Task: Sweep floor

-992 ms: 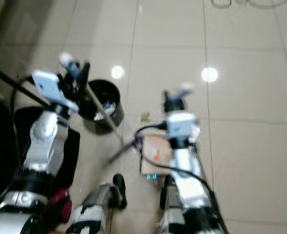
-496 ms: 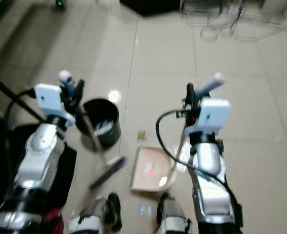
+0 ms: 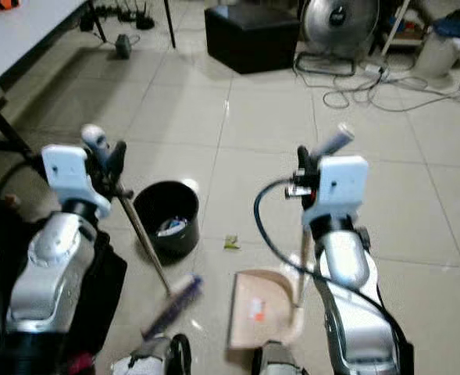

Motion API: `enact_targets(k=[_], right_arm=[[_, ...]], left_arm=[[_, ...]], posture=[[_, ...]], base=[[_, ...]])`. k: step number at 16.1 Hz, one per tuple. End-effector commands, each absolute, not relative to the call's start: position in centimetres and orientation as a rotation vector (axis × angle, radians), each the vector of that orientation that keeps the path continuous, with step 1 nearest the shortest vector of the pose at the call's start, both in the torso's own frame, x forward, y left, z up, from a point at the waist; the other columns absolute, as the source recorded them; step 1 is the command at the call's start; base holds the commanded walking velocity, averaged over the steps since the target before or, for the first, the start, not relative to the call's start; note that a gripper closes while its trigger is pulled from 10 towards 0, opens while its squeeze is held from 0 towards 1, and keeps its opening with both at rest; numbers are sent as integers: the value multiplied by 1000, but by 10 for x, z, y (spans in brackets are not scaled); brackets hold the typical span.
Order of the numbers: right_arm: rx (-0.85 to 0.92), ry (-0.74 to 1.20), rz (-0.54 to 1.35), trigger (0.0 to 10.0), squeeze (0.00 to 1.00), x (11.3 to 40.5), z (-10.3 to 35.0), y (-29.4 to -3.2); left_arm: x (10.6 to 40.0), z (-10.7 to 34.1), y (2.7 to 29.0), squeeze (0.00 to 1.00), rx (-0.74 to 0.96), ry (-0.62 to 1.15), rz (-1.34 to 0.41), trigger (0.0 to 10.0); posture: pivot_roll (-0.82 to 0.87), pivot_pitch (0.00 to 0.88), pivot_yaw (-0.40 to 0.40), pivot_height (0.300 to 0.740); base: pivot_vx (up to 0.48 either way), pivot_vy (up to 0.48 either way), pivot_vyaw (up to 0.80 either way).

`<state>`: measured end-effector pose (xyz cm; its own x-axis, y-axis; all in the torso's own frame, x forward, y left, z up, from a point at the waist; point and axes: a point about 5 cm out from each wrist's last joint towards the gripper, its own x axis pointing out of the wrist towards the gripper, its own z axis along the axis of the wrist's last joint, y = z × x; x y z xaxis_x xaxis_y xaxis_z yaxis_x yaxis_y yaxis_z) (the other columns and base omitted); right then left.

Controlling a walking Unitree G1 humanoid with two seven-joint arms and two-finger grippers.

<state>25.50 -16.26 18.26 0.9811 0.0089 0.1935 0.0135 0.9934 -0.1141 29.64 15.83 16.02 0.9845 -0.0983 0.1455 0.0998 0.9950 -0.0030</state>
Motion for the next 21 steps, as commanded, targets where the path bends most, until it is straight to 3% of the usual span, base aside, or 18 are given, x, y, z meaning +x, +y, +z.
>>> enact_targets(k=[1, 4, 9, 12, 19, 21], right_arm=[[-129, -236, 11, 10000, 0, 250, 191, -160], [-172, -254, -21, 10000, 0, 249, 193, -164], [-132, -199, -67, 10000, 0, 245, 186, -171], [-99, -191, -67, 10000, 0, 244, 184, -171], [-111, -171, -46, 10000, 0, 244, 181, -170], [-113, -166, -46, 10000, 0, 244, 179, -170]], left_arm=[[293, 170, 155, 0, 24, -197, -121, 10000], [294, 171, 151, 0, 72, -193, -156, 10000], [294, 172, 144, 0, 103, -193, -193, 10000], [295, 172, 142, 0, 107, -194, -207, 10000], [294, 172, 137, 0, 107, -197, -221, 10000], [295, 171, 133, 0, 101, -181, -261, 10000]], posture=[[-82, 85, 55, 740], [-88, 79, 55, 740], [-95, 77, 57, 740], [-96, 77, 59, 740], [-103, 80, 59, 740], [-103, 80, 60, 740]], base=[[0, 0, 0], [0, -112, 0], [0, -474, 0], [0, -472, -746], [0, -474, 0], [0, 0, 0]])
